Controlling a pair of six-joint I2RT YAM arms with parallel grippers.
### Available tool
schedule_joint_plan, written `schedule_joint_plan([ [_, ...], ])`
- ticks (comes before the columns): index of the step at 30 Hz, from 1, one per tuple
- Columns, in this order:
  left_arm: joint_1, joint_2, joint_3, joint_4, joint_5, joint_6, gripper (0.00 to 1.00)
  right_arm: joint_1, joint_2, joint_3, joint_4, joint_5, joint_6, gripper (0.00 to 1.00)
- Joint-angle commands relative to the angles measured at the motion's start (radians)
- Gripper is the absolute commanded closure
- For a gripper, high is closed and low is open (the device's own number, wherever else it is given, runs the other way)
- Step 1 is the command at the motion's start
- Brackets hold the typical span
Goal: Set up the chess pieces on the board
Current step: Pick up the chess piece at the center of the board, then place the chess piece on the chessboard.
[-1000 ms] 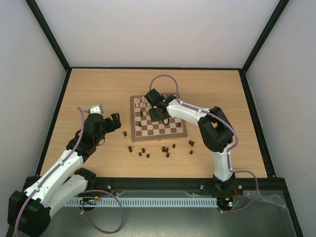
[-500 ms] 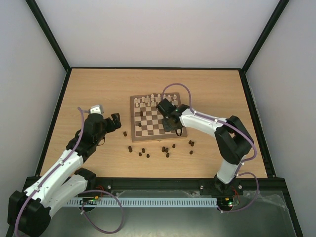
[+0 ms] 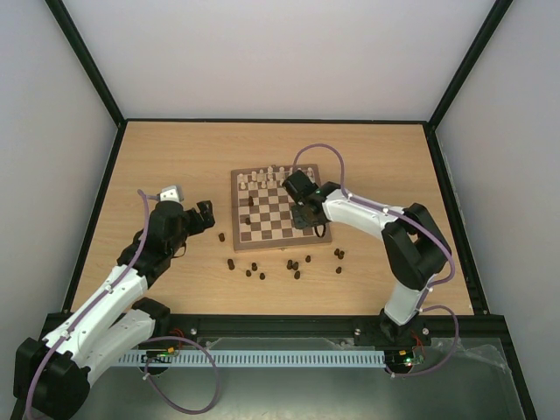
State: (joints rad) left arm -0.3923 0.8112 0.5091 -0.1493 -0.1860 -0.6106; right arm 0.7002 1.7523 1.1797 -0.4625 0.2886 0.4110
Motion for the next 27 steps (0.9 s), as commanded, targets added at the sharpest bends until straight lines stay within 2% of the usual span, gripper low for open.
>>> schedule_joint_plan([
  [1,0.004,-0.008,-0.009,-0.006,0.002,0.005,0.01,-0.010,0.021,-0.005,0.002,-0.020,-0.007,0.91],
  [10,0.003,-0.006,-0.010,-0.007,0.000,0.005,0.00,-0.011,0.047,-0.001,0.019,-0.043,-0.012,0.89],
  [19,0.004,-0.007,-0.009,-0.009,0.000,0.005,0.01,-0.011,0.048,-0.005,0.014,-0.042,-0.012,0.83],
  [23,0.004,-0.008,-0.009,-0.009,0.000,0.006,0.00,-0.012,0.029,0.011,-0.001,-0.037,-0.009,0.69],
  [27,0.003,-0.011,-0.009,-0.008,0.002,0.005,0.01,-0.010,-0.002,0.052,-0.020,-0.047,-0.020,0.65],
])
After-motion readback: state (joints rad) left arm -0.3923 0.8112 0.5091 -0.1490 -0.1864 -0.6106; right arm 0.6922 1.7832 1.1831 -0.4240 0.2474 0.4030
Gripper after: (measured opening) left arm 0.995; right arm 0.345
